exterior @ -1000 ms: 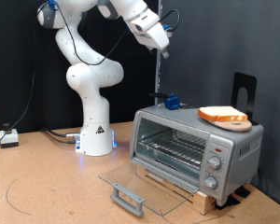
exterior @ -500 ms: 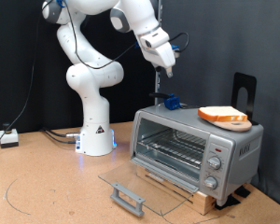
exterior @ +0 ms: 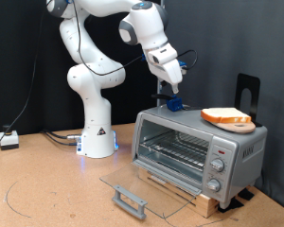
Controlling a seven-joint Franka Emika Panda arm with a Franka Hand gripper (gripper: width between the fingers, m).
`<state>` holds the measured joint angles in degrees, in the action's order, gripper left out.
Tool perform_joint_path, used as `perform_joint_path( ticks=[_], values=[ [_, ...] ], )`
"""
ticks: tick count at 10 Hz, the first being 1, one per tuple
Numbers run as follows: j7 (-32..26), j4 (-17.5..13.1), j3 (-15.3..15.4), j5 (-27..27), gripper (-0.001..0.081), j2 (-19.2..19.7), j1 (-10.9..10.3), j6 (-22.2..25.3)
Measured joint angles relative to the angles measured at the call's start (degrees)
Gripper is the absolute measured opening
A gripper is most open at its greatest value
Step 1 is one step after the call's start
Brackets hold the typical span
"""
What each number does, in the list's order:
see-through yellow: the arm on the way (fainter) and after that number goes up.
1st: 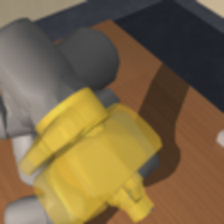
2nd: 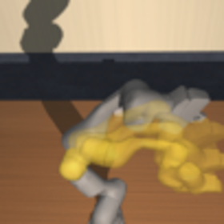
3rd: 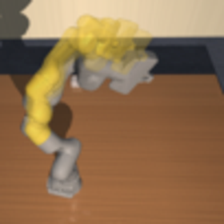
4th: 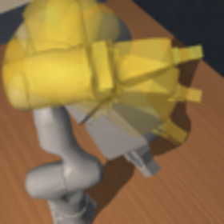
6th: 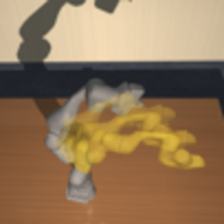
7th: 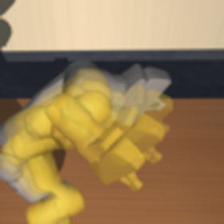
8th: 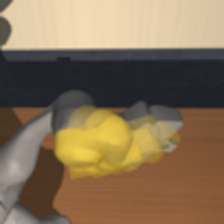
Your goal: Make a piece of toast with the oven
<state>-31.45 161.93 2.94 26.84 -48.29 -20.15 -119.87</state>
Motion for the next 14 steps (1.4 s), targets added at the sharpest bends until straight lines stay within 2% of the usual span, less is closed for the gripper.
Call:
perform_joint_path(
  ticks=[4,14],
  values=[
    [-1.51,1.23,0.51,0.29,0.0807,2.05,-1.17,-0.41],
    [-1.71,3.3,7.61,2.4,0.0807,6.09,-3.36,-9.87]
  ],
)
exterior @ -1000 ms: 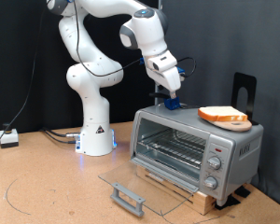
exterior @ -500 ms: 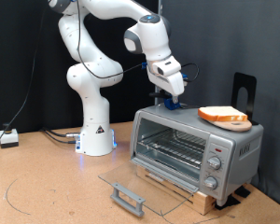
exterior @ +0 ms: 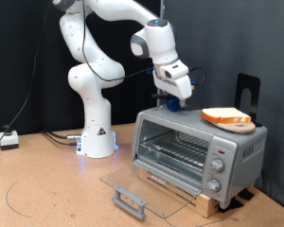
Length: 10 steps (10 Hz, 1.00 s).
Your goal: Make a piece of toast with the oven
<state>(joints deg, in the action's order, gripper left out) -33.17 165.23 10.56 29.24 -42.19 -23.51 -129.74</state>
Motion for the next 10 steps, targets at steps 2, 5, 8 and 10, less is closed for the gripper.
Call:
perform_joint_path(
  ticks=[2,5,8,10],
  values=[
    [0.19,0.3,0.71,0.08,0.0807,0.04,0.03,-0.68],
    [0.44,0.41,0.86,0.13,0.0807,0.05,0.13,-1.55],
    [0.75,0.42,0.86,0.13,0.0807,0.23,0.42,-1.35],
    [1.13,0.42,0.86,0.13,0.0684,0.79,0.79,-0.97]
  ],
)
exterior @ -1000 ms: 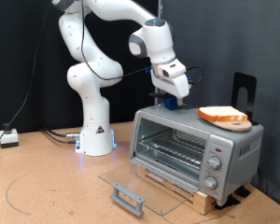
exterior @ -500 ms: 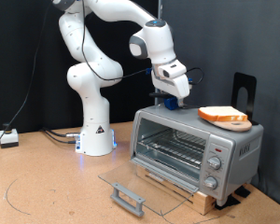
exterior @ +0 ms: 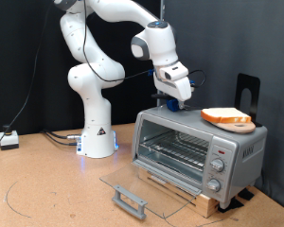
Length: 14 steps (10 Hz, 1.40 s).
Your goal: Make a piece of toast with the oven
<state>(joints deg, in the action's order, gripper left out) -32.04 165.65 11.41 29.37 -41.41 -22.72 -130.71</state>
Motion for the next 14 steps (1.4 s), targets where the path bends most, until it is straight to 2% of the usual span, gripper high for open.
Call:
perform_joint_path(
  ticks=[1,2,3,6,9,12,14],
  values=[
    [0.16,0.0,0.0,0.0,0.0546,0.47,0.25,0.03],
    [0.17,-0.12,0.0,0.0,0.0546,0.78,0.48,0.01],
    [0.17,-0.21,-0.01,0.0,0.0413,0.79,0.55,0.0],
    [-0.5,-0.19,-0.33,1.2,0.0411,0.58,0.46,-0.32],
    [-2.65,-0.2,-1.92,3.91,0.0411,-1.99,0.43,-0.17],
    [-2.97,-0.45,-5.61,4.66,0.0419,-6.97,0.64,4.01],
    [-2.94,-0.62,-7.35,4.49,0.0419,-10.02,1.76,8.17]
  ],
)
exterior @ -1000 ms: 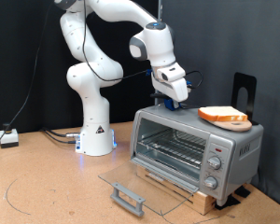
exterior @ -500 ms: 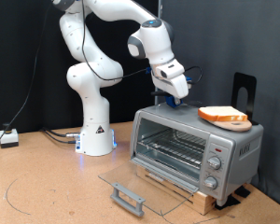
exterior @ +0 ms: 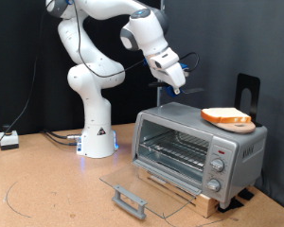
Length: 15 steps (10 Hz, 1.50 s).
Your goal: Make a piece of toast with the oven
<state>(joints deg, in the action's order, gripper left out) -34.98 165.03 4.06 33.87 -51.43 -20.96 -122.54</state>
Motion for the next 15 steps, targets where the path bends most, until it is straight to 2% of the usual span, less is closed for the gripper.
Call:
perform_joint_path(
  ticks=[2,3,5,7,9,10,11,13,15],
  values=[
    [0.16,-1.09,0.12,-0.05,0.0419,0.81,0.38,0.0],
    [0.42,-1.22,-0.15,-0.2,0.0419,0.92,1.63,-0.24],
    [0.83,-1.21,-1.07,-0.75,0.0419,0.91,6.04,-2.14],
    [1.42,-1.1,-1.15,-2.3,0.0419,0.88,11.33,-4.92],
    [1.36,-1.13,-2.02,-4.55,0.0419,0.85,16.08,-4.13],
    [0.57,-1.25,-3.57,-5.33,0.0419,0.84,17.71,-1.97],
    [-0.22,-1.56,-4.98,-5.54,0.0419,0.83,18.4,-0.02],
    [-0.16,-2.1,-4.65,-5.86,0.0419,1.13,18.6,-0.32],
    [-0.47,-2.35,-5.47,-8.09,0.0419,2.0,20.8,-1.0]
  ],
)
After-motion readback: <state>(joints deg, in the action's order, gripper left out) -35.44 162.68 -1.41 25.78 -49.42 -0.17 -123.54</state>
